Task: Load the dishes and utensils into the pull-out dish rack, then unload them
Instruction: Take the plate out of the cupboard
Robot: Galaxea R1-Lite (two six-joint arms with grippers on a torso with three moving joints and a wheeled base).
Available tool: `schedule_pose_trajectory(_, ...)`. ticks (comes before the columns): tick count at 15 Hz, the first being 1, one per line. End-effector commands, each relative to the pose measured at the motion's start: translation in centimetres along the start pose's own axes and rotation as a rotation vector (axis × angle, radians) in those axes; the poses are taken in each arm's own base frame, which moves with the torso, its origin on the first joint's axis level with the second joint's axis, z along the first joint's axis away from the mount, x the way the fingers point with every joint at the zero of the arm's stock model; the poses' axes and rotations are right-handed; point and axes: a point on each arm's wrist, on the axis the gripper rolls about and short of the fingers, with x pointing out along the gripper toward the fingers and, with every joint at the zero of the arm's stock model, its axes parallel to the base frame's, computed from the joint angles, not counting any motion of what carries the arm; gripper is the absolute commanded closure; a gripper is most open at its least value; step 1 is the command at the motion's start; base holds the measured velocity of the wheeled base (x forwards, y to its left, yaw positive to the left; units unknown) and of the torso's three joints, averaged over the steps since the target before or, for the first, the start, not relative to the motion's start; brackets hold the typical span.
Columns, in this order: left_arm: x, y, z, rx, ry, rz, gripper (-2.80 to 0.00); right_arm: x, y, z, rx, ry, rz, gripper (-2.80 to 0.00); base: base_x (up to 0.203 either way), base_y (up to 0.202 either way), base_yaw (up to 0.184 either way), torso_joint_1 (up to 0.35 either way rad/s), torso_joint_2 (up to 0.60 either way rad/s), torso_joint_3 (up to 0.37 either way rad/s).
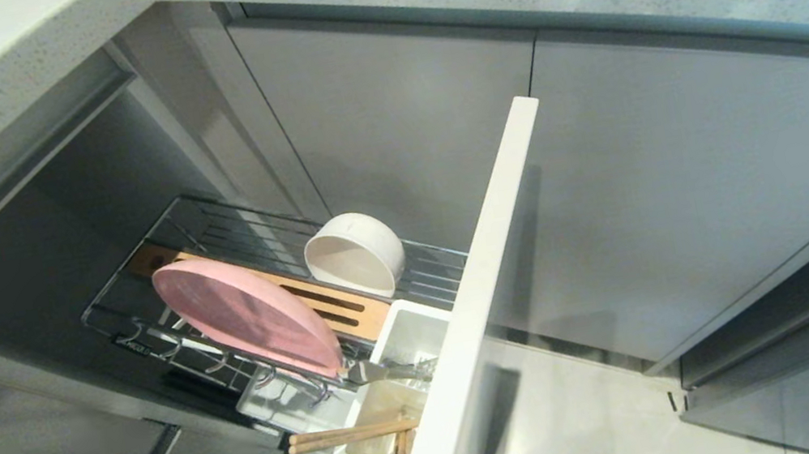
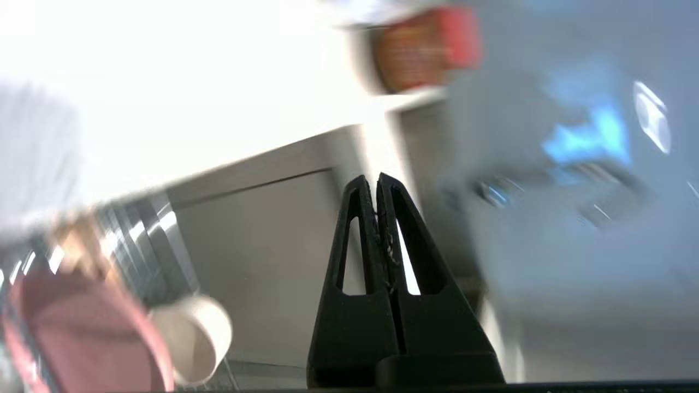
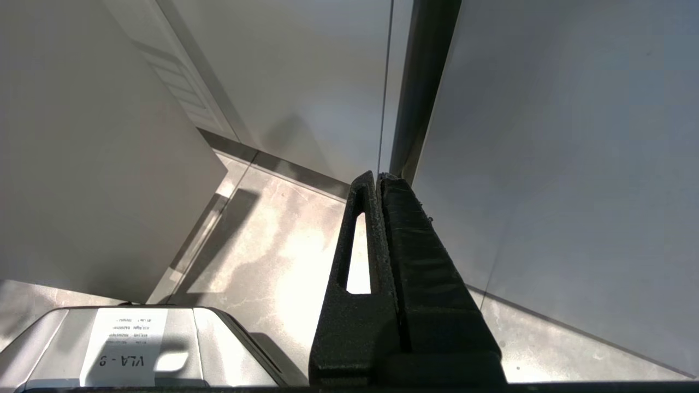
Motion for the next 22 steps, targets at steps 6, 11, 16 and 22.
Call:
schedule_pose_trajectory(6, -12.9, 0.4, 4.2, 0.37, -0.034, -0.315, 0.0, 0.0, 0.0, 0.0, 0.0, 0.002, 0.001, 0.0, 0.0, 0.0, 0.0, 0.0, 0.0, 0.0)
schedule_pose_trajectory(11, -22.6, 8.5, -1.2, 0.719, 0.061, -0.413, 0.0, 0.0, 0.0, 0.0, 0.0, 0.002, 0.001, 0.0, 0.0, 0.0, 0.0, 0.0, 0.0, 0.0)
schedule_pose_trajectory(16, -18.9, 19.0, -8.2, 1.023, 0.191, -0.237, 0.0, 0.0, 0.0, 0.0, 0.0, 0.002, 0.001, 0.0, 0.0, 0.0, 0.0, 0.0, 0.0, 0.0)
schedule_pose_trajectory(22, -13.9, 29.8, -14.5, 1.101, 0.195, -0.086, 0.0, 0.0, 0.0, 0.0, 0.0, 0.002, 0.001, 0.0, 0.0, 0.0, 0.0, 0.0, 0.0, 0.0)
